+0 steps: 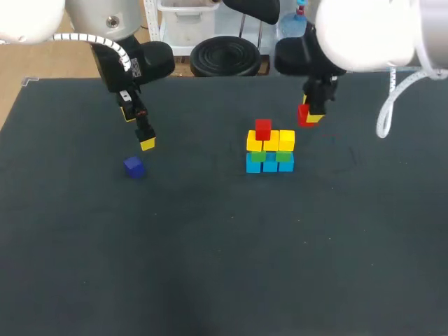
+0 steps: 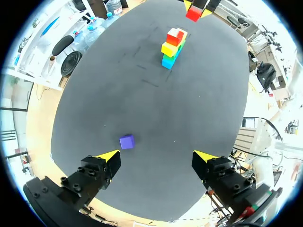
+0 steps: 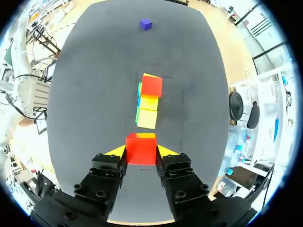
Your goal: Place the blue cubes, place green cubes on the blue cubes, place the yellow cubes on the green cubes, then place the red cubes on the yellow cubes, and place purple cube on the red cubes.
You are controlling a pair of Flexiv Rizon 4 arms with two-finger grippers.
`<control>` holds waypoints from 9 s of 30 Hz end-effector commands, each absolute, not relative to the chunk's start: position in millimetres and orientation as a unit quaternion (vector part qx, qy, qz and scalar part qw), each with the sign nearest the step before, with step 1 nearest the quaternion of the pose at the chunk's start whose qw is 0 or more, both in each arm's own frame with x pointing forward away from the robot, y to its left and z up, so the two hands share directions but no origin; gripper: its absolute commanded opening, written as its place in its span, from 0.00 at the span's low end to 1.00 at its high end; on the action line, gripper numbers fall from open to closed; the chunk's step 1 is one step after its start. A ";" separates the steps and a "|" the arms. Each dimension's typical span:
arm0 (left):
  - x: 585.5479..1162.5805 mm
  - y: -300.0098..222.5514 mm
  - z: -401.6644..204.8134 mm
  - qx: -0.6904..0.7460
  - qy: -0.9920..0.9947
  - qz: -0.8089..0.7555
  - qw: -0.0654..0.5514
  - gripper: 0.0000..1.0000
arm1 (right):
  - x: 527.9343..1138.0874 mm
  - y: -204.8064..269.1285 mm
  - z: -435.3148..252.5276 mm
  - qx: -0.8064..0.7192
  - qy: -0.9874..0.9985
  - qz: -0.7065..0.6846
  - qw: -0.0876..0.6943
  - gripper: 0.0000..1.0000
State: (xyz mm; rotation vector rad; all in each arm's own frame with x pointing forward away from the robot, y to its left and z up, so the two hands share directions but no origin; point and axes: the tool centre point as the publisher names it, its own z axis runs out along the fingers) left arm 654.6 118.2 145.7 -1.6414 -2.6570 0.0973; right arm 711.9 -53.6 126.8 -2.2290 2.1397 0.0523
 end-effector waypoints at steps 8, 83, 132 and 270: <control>656.3 117.7 145.9 -0.525 -0.850 0.031 0.011 1.00 | 719.0 -41.1 116.8 -0.715 0.697 0.047 0.028 0.00; 656.3 117.7 145.9 -0.525 -0.850 0.031 0.011 1.00 | 716.5 -12.7 89.1 -0.736 0.670 0.097 0.006 0.32; 656.3 117.7 145.9 -0.525 -0.850 0.031 0.011 1.00 | 721.2 -14.7 89.9 -0.738 0.667 0.101 0.012 0.01; 714.2 158.3 8.3 -0.470 -0.882 0.016 -0.014 0.91 | 730.4 -178.4 115.8 -0.603 0.794 0.044 0.056 1.00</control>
